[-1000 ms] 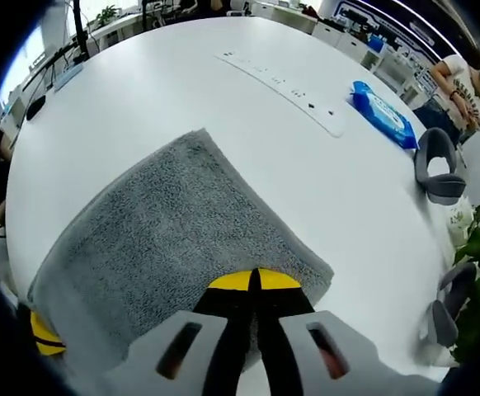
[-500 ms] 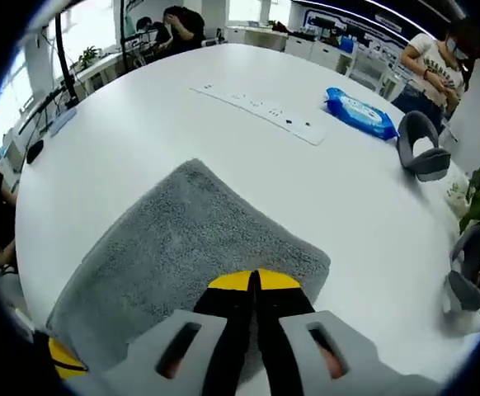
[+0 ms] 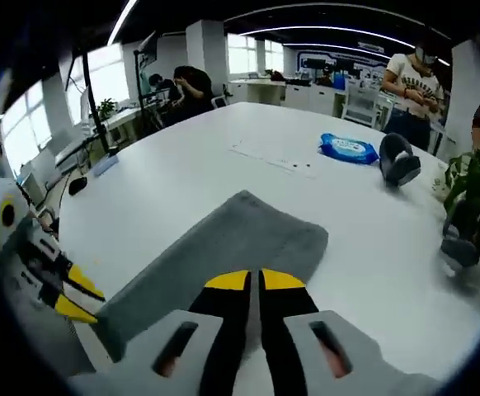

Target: Fold the towel on the table until its edges align and the towel forms a compact rectangular stack.

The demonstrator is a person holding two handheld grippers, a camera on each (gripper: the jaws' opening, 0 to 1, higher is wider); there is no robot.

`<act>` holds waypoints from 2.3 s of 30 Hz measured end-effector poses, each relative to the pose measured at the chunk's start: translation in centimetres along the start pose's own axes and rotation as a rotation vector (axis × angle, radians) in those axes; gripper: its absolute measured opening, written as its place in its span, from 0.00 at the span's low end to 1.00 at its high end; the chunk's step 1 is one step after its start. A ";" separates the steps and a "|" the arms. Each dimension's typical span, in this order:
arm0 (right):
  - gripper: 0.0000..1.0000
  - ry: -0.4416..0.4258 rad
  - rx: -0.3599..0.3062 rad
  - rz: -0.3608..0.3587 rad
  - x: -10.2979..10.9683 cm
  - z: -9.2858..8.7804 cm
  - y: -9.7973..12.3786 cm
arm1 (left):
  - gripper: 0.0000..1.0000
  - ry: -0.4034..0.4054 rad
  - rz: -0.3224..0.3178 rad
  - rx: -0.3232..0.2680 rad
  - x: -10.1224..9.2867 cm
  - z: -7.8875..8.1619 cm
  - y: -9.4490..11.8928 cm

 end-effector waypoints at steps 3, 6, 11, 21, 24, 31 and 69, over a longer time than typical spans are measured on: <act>0.06 -0.001 0.000 0.033 1.8 -2.0 1.4 | 0.22 -0.023 -0.014 -0.006 0.0 -0.2 0.9; 0.09 -0.012 0.000 0.089 3.7 -3.8 2.6 | 0.27 -0.045 -0.033 -0.005 -0.5 -0.9 1.1; 0.17 0.006 -0.026 0.180 5.9 -5.4 3.7 | 0.38 -0.101 -0.047 0.020 -1.7 -2.7 0.8; 0.25 0.093 0.032 0.171 7.1 -8.6 3.6 | 0.51 -0.181 -0.036 0.057 -1.9 -4.1 0.5; 0.29 0.142 0.051 0.187 8.0 -9.1 3.4 | 0.51 -0.181 -0.035 0.067 -1.5 -4.6 0.6; 0.32 0.252 0.122 0.201 9.0 -10.7 2.2 | 0.52 -0.217 -0.042 0.105 -1.6 -5.5 0.0; 0.10 0.540 0.283 0.110 9.0 -13.5 0.6 | 0.11 -0.492 0.062 0.313 -1.6 -8.9 -2.3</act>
Point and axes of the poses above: the point that each gripper's makers call its tool centre point, and the gripper's own axes: y roughly backward along the fingers, x roughly to its left, z roughly out of its top, the point moved 4 cm from there along y, roughly backward along the fingers, and after that the axes turned 8 degrees about x, right-handed, at the moved point
